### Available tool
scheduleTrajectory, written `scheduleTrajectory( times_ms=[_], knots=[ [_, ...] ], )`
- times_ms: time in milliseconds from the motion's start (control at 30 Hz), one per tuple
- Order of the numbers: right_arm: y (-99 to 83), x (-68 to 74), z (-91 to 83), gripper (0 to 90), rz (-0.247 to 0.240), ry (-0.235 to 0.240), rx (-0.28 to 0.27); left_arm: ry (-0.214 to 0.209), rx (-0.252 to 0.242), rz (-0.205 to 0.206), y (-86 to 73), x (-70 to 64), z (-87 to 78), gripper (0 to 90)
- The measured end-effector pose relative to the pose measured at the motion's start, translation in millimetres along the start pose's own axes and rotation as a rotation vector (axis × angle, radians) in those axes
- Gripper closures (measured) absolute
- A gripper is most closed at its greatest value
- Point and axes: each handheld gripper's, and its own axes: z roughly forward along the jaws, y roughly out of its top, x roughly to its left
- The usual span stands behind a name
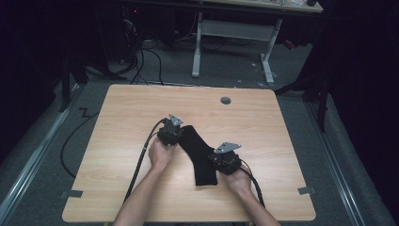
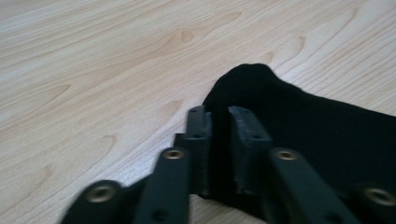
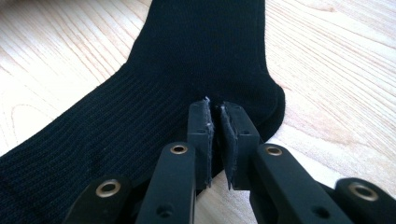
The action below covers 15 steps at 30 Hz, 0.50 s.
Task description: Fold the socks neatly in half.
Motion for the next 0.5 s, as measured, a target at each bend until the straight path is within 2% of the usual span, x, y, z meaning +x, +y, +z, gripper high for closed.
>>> scheduleTrajectory(
  times_ms=[100, 267, 400, 500],
  knots=[
    [-0.1, -1.1, -0.5, 80.0, 0.003, 0.003, -0.004, 0.012, -0.020, -0.011, -1.6, 0.7, -4.3, 62.0],
    [1.3, -0.4, -5.9, 81.0, 0.008, 0.014, -0.035, 0.003, -0.048, -0.011, -2.1, 0.9, -16.4, 60.4],
    [3.1, -1.1, -7.4, 82.9, 0.018, 0.016, -0.051, -0.031, -0.058, 0.003, -2.6, -5.1, -24.3, 60.8],
    [2.6, -5.0, -6.0, 83.4, 0.040, 0.011, -0.051, -0.090, -0.054, 0.021, -3.8, -13.8, -27.2, 60.2]
  ],
)
